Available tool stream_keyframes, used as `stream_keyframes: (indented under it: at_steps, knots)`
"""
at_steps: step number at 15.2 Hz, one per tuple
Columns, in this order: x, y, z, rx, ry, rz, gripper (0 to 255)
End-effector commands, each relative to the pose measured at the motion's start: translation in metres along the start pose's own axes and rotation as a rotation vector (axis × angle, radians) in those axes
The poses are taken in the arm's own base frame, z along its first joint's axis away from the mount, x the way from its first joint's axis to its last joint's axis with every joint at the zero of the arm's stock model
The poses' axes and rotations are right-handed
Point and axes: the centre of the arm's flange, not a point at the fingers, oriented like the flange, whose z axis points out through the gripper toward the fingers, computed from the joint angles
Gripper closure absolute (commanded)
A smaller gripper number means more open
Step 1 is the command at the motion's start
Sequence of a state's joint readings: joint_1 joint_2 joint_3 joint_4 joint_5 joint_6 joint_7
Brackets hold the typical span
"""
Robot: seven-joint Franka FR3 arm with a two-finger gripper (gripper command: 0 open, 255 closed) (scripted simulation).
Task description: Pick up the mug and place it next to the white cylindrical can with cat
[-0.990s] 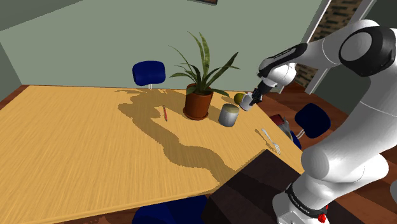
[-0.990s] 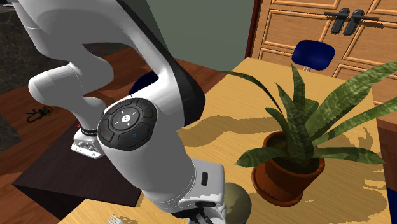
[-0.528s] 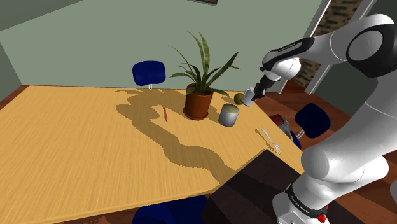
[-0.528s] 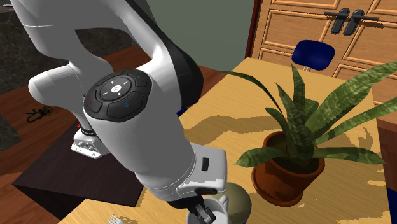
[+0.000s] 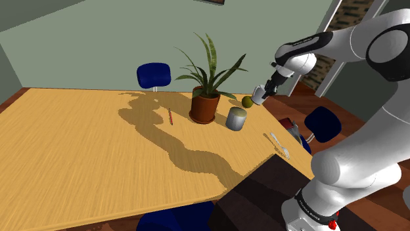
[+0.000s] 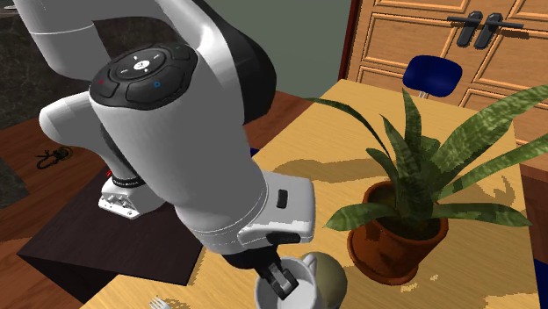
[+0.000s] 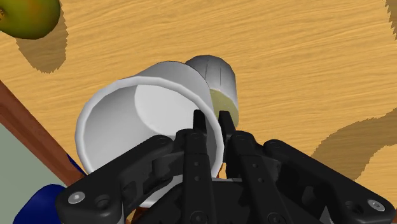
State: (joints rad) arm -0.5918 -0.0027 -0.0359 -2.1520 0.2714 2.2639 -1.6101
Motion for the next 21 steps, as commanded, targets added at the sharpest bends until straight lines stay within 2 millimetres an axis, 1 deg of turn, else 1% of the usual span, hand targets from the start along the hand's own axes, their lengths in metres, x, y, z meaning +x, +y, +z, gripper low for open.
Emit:
stream_keyframes:
  at_steps: [1, 15, 21]
  knots:
    - [0.009, -0.018, -0.002, 0.0, 0.0, 0.0, 255]
    - [0.089, -0.184, -0.004, 0.0, 0.0, 0.0, 255]
    - [0.082, -0.187, 0.027, 0.0, 0.0, 0.0, 255]
